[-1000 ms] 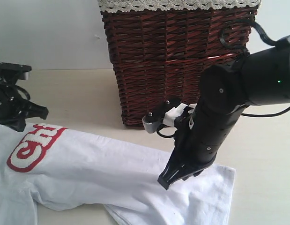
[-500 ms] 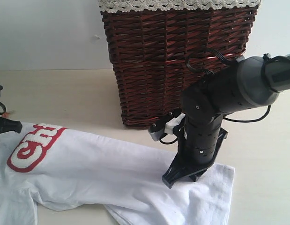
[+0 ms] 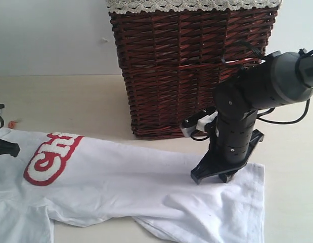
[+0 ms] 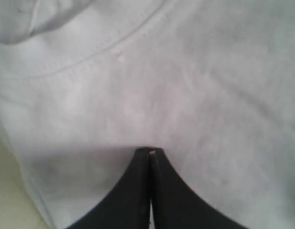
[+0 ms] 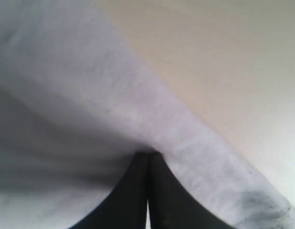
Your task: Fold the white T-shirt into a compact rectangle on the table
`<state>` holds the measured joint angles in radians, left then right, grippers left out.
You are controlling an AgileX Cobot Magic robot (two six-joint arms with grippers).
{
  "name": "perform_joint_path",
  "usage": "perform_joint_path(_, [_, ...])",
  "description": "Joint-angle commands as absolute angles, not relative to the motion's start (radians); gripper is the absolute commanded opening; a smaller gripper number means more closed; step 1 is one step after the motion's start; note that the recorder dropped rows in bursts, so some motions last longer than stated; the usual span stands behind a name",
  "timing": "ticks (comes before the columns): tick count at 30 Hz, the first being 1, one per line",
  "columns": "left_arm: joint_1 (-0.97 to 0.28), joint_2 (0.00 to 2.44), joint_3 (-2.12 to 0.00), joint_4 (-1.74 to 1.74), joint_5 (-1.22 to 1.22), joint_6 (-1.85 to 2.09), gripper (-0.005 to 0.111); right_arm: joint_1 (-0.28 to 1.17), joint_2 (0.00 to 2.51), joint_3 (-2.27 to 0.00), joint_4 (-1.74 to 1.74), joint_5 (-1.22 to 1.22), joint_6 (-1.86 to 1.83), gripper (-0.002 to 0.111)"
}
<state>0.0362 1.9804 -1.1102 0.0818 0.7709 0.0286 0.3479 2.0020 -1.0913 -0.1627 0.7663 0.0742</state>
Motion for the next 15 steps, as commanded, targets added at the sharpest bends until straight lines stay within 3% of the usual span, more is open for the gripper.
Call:
perform_joint_path(1, [0.038,1.946,-1.090,0.010,0.788,0.093,0.000,0.297,2.058,-1.066,-0.220,0.754,0.080,0.000])
perform_joint_path(9, [0.021,1.848,-1.090,-0.048,0.827,0.194,0.000,0.297,2.030,-1.149,-0.204,0.848,0.073,0.000])
perform_joint_path(15, [-0.018,1.730,-1.082,-0.211,0.808,0.403,0.000,0.330,1.867,-1.154,-0.089,0.767,-0.015,0.000])
